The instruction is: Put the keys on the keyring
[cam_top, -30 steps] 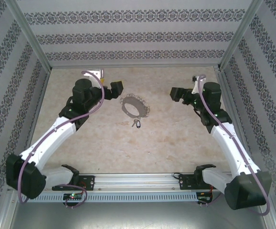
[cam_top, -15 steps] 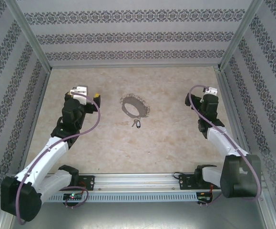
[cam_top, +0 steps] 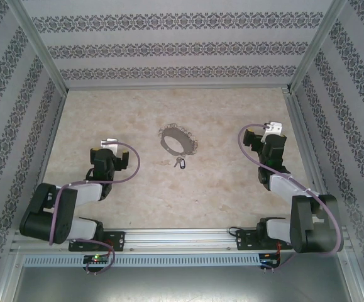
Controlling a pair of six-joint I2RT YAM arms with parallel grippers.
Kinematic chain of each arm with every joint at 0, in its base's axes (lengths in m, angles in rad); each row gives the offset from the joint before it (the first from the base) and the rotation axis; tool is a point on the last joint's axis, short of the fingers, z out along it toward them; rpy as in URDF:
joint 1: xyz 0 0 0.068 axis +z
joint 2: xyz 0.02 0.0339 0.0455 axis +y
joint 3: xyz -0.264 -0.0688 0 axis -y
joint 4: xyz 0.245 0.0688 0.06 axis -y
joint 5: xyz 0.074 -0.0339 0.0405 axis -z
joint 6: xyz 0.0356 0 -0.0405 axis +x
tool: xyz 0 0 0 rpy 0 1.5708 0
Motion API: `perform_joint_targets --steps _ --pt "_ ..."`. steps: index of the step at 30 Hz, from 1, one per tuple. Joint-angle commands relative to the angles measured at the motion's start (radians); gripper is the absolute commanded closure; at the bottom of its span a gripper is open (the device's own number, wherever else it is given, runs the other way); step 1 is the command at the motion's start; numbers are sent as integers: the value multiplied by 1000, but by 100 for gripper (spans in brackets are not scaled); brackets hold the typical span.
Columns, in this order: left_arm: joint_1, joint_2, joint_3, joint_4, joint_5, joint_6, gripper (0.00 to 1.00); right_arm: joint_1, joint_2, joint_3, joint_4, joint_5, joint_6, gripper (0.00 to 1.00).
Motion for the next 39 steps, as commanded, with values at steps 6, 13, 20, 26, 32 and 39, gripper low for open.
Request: perform_joint_targets --steps 6,13,20,26,32,39 --pt "57 125 23 221 78 -47 0 54 77 -133 248 -10 -86 2" --pt "85 163 84 133 158 -49 0 59 257 -107 385 -89 -119 2" --pt "139 172 122 69 259 -78 0 -15 269 -42 291 -179 -52 2" --pt "141 171 123 69 258 -78 0 8 260 -44 287 -130 -70 2" --pt "141 170 121 70 258 -78 0 11 259 -42 285 -126 -71 2" --pt "139 171 120 70 257 -76 0 7 266 -33 272 -132 -68 2"
